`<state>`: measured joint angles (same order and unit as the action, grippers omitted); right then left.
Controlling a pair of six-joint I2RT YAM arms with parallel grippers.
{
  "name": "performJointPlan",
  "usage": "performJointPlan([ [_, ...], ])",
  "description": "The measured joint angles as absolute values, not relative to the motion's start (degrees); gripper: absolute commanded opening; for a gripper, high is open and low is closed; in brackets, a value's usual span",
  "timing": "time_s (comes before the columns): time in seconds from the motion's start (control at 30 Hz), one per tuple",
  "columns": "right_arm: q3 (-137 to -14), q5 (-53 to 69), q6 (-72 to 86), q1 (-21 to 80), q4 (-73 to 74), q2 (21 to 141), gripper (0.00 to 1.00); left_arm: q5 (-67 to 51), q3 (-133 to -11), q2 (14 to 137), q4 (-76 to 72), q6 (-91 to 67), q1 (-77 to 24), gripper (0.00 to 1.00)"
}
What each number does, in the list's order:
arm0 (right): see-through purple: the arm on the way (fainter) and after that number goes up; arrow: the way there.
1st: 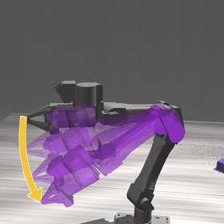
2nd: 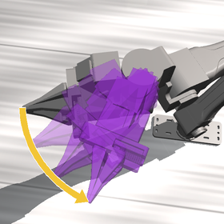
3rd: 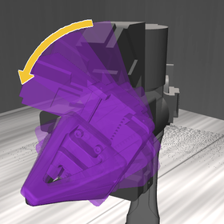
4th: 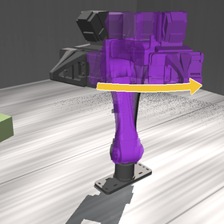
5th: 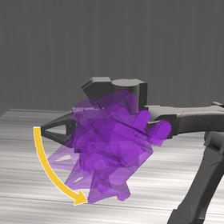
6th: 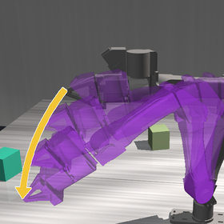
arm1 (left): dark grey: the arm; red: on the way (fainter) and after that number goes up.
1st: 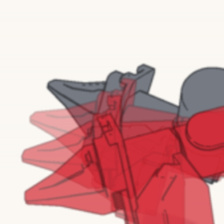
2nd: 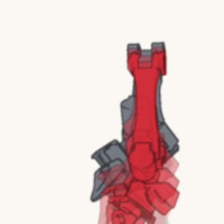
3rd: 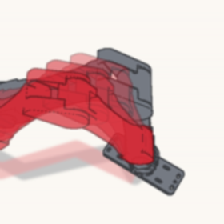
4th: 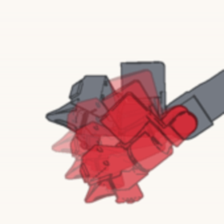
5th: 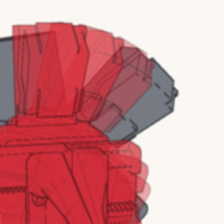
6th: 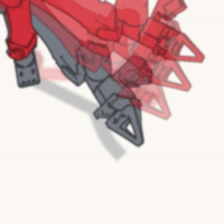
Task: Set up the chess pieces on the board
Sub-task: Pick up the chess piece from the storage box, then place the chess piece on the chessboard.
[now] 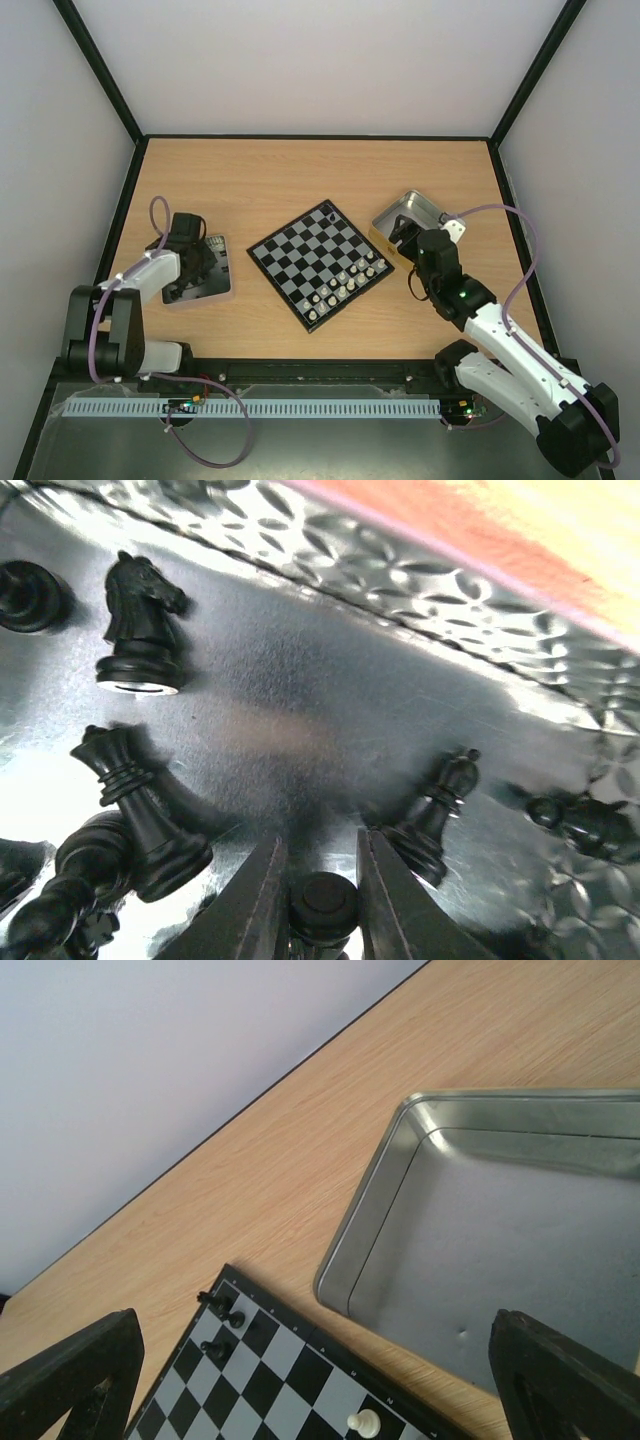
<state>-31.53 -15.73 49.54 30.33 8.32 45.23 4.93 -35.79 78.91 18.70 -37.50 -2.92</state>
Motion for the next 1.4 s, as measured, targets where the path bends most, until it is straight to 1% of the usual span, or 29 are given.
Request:
performJointPlan([
  [0.13, -31.53, -12.78, 48.69, 30.33, 6.94, 46.33, 0.93, 4.45, -35.79, 74.26, 19.55, -38.22, -2.92, 0.15],
  [0.27, -31.53, -7.14, 46.83, 30.33, 3.77, 48.29, 0.93, 2.94, -35.77, 67.96, 20.53, -40.23, -2.92, 0.15],
  [0.47, -31.53, 4.43, 45.41, 31.29, -4.86, 54.02, 0.93, -5.37, -35.77, 60.20, 20.69, -46.70, -2.92, 0.15],
  [0.53, -31.53, 7.09, 45.30, 33.67, -8.51, 56.42, 0.92, -9.28, -35.73, 58.46, 19.79, -49.93, -2.94, 0.14],
  [0.6, -31.62, 9.19, 45.23, 37.32, -11.97, 59.13, 0.90, -13.61, -35.33, 57.21, 17.78, -54.30, -2.98, 0.13],
  [0.83, -35.97, 12.29, 44.47, 47.27, -18.46, 70.91, 0.82, -25.87, -32.29, 57.49, 5.10, -71.68, -5.63, 0.13],
  [1.0, -42.50, 12.95, 42.48, 50.65, -18.85, 77.91, 0.73, -29.52, -32.40, 59.61, -2.39, -82.15, -10.11, 0.13],
  [1.1, -45.69, 13.13, 41.43, 51.62, -19.03, 81.10, 0.64, -30.74, -32.42, 61.67, -6.61, -87.77, -12.97, 0.13],
  [1.2, -48.25, 13.10, 40.27, 52.29, -19.18, 83.70, 0.52, -31.40, -32.42, 64.07, -10.28, -93.38, -15.59, 0.13],
  [1.4, -51.09, 11.75, 39.05, 52.90, -18.76, 86.98, 0.40, -31.66, -32.45, 66.87, -14.72, -99.35, -17.76, 0.13],
])
